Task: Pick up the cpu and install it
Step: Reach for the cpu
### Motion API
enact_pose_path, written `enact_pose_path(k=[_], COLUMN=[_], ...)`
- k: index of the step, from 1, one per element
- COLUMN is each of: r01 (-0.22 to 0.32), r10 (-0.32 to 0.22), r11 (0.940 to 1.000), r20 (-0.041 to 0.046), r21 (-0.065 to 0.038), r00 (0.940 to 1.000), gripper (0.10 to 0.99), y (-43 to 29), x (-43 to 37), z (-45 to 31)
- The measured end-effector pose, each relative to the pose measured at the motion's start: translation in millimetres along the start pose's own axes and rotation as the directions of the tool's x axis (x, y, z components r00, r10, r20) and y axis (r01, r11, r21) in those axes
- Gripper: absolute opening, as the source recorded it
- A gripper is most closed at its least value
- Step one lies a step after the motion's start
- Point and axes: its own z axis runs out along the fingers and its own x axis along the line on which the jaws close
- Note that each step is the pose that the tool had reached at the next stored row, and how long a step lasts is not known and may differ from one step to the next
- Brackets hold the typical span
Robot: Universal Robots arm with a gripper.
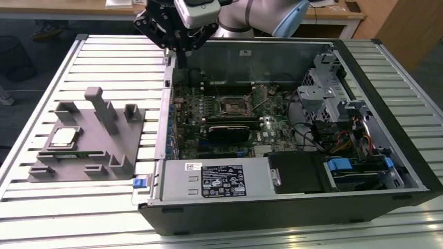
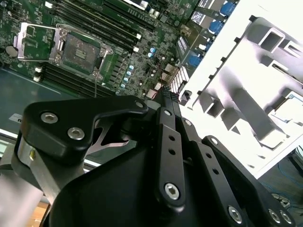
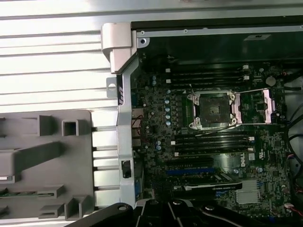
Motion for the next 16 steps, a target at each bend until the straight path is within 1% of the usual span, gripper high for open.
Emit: enact_pose_path(k=[16], r01=[0.000], r10=[0.000], r11=[1.0000], r20=[-0.0060], r21=[0.000], r00=[1.0000], gripper=[0.106], y=[-1.1], x=[12.5], z=[1.2])
